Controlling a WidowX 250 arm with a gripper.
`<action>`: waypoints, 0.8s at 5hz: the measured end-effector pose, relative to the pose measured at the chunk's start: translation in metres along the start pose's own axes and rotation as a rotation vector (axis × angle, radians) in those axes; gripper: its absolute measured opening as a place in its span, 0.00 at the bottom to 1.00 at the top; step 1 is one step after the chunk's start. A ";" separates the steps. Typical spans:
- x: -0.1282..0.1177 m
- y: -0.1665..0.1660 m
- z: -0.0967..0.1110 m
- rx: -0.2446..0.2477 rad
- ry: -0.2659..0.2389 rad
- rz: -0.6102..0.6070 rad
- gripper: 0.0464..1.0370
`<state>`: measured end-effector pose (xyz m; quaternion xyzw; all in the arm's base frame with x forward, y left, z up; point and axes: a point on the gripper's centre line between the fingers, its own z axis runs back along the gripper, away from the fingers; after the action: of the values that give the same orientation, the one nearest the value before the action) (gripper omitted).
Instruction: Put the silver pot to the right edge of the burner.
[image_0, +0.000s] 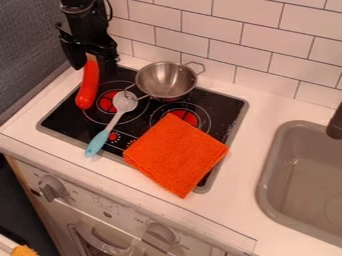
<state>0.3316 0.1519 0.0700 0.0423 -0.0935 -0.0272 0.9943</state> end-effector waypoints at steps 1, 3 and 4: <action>-0.004 -0.002 -0.011 -0.017 0.029 0.000 0.96; 0.040 -0.061 -0.012 -0.060 -0.019 -0.218 0.96; 0.047 -0.083 -0.011 -0.068 -0.026 -0.285 0.96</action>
<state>0.3757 0.0669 0.0600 0.0213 -0.0985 -0.1718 0.9800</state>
